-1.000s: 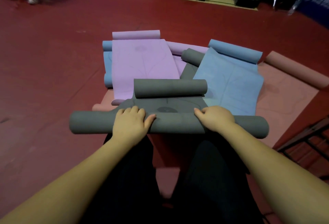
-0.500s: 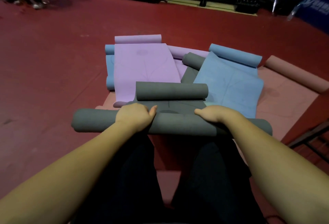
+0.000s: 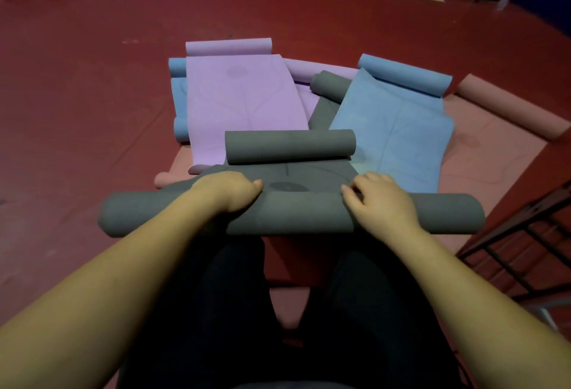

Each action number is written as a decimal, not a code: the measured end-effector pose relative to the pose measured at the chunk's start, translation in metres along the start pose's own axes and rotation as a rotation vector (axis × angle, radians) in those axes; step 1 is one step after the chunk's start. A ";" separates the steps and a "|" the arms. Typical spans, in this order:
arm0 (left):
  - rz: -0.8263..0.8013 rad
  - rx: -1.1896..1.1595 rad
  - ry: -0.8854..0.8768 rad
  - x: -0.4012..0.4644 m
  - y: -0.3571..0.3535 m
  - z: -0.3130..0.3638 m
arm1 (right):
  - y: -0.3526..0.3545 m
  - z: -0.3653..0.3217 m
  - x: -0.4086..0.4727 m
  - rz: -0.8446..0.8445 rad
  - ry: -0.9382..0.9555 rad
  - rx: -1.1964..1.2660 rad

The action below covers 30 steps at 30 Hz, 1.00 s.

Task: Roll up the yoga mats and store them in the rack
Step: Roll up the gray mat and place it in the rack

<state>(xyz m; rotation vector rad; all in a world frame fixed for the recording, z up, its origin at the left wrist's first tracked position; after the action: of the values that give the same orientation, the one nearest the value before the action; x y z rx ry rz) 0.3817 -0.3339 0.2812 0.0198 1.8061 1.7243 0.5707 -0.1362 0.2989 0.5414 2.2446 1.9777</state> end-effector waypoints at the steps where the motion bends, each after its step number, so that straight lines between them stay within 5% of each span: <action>1: -0.021 0.008 0.011 0.004 0.002 0.002 | -0.004 -0.001 -0.007 0.022 0.009 -0.012; 11: 0.013 -0.007 -0.009 0.010 0.000 0.004 | -0.019 -0.003 -0.004 0.024 -0.031 -0.161; 16: 0.466 -0.065 -0.047 -0.011 0.014 0.004 | -0.019 0.000 0.015 -0.068 -0.027 -0.186; 19: 0.574 -0.092 -0.101 -0.019 0.004 0.004 | -0.020 0.003 0.024 -0.120 -0.051 -0.139; 30: 0.557 0.006 -0.072 -0.021 -0.010 0.005 | -0.030 0.013 0.048 -0.336 -0.170 -0.072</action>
<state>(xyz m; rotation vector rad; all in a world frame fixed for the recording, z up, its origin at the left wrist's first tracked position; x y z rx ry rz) 0.4043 -0.3400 0.2812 0.6326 1.8623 2.0535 0.5237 -0.1110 0.2751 0.2881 2.0003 1.7650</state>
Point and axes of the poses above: each hand's wrist, its own x-axis towards the middle knuckle, its own y-axis out of the back of the hand, z = x × y, the point moved 5 cm from there along x, towards the middle knuckle, and after that the axes turned 10 degrees about y, right-handed, at the moved point
